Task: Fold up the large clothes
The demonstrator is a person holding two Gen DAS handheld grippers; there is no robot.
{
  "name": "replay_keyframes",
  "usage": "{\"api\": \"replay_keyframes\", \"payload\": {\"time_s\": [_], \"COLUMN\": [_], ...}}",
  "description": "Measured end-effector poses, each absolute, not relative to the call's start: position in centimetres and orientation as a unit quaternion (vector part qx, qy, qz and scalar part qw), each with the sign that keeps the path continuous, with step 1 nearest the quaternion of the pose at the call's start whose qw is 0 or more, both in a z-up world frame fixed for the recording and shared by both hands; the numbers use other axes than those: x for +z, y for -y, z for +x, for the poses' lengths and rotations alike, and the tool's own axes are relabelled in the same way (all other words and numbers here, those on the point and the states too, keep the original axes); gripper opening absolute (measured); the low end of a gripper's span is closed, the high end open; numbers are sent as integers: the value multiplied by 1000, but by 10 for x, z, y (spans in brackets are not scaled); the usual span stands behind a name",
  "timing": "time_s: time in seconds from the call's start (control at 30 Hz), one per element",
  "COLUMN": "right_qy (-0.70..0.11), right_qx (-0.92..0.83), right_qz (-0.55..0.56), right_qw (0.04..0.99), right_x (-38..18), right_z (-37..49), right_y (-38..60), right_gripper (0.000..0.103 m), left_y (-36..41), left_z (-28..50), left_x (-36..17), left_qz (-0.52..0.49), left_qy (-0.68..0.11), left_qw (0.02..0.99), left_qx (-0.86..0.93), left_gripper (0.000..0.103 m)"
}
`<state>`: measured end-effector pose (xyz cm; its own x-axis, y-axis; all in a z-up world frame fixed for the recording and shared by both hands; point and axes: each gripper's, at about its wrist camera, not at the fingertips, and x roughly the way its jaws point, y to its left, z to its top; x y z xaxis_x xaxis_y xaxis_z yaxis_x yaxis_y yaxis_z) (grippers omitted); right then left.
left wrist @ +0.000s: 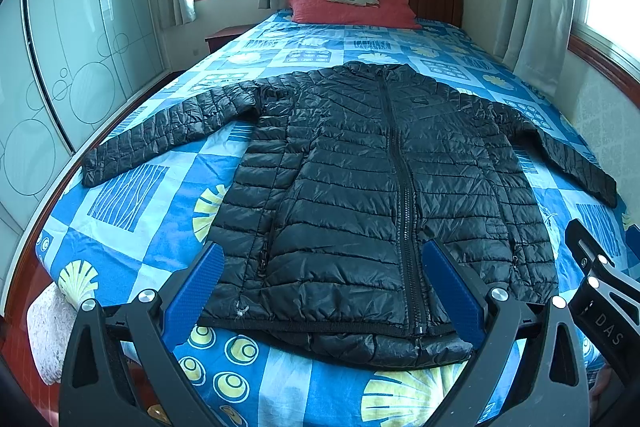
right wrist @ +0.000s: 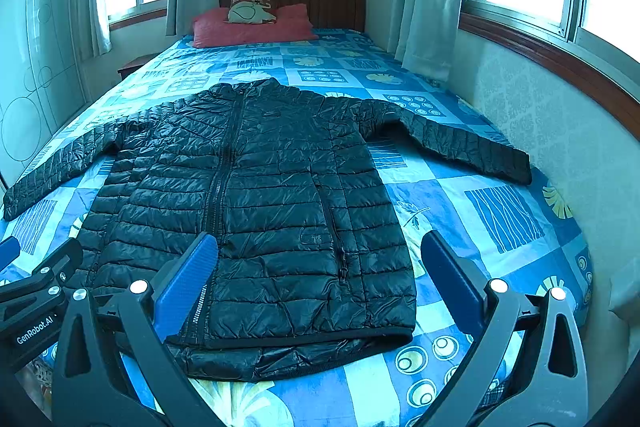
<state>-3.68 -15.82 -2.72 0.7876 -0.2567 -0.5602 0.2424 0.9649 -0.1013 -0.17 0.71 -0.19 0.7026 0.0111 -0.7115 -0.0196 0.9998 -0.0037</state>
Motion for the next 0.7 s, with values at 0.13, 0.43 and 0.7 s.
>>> {"api": "replay_keyframes", "payload": {"time_s": [0.13,0.43,0.7], "right_qy": [-298,-298,-299], "right_qx": [-132,-132,-131], "right_qz": [-12,-12,-14], "right_qw": [945,945,945], "right_x": [-27,-27,-26], "right_z": [-37,-37,-36], "right_y": [158,158,156], "right_gripper": [101,101,101], "left_y": [-7,-7,-8], "left_z": [-2,-2,-3], "left_x": [-1,-2,-3], "left_qz": [-5,-6,-5], "left_qy": [-386,-387,-388], "left_qw": [923,922,922], "left_qx": [8,8,8], "left_gripper": [99,99,99]}}
